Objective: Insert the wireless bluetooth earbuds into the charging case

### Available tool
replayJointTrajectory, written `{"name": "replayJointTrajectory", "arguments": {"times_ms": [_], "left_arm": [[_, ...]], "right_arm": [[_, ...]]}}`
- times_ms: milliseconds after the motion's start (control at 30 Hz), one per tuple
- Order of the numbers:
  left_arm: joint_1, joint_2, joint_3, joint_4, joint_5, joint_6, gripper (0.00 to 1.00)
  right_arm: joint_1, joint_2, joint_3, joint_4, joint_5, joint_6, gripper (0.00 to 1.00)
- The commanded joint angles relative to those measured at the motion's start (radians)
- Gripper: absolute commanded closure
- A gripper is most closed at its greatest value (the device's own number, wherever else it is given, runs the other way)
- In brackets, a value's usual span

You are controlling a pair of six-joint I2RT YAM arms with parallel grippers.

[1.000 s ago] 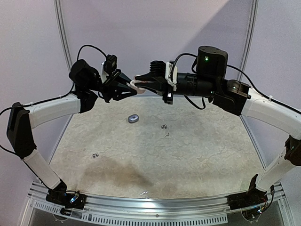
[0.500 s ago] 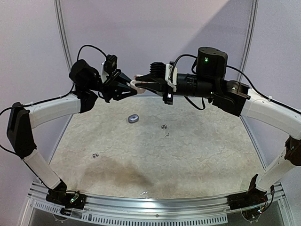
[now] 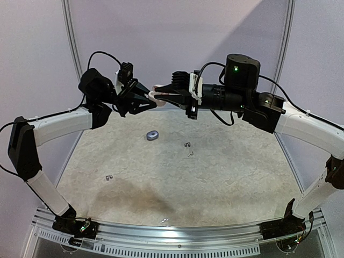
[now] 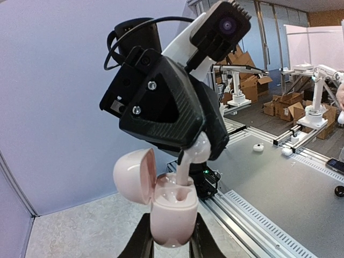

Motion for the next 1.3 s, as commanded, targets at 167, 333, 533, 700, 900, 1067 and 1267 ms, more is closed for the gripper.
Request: {"name": "replayJointTrajectory", "arguments": {"times_ms": [167,333,533,700,900,1067,1267], "left_arm": [[-0.012,0.011,0.002,0.075,-0.017,-0.023,1.00],[-0.010,0.013,-0.001,0.088,-0.020,-0.041,1.00],[-0.009,0.012,-0.003,0.091,-0.022,-0.044,1.00],[-0.008,0.012,-0.004,0.096,-0.030,-0.050,1.00],[-0.004,0.013,-0.012,0.116,-0.045,-0.072,1.00],[-0.004,0.015,-0.014,0.132,-0.062,-0.075,1.00],[0.001,0.014,-0.020,0.140,-0.069,-0.084,1.00]], "right_arm": [[-0.018,0.037,-0.039,0.023,-0.005,0.057,0.91],[-0.024,0.034,-0.065,0.059,0.008,0.090,0.88],[-0.030,0.034,-0.069,0.061,0.033,0.094,0.86],[-0.031,0.031,-0.080,0.082,0.023,0.110,0.85],[-0.033,0.015,-0.125,0.153,0.023,0.158,0.83],[-0.033,0.018,-0.156,0.313,0.018,0.256,0.85],[-0.033,0.023,-0.188,0.387,0.041,0.328,0.86]]}}
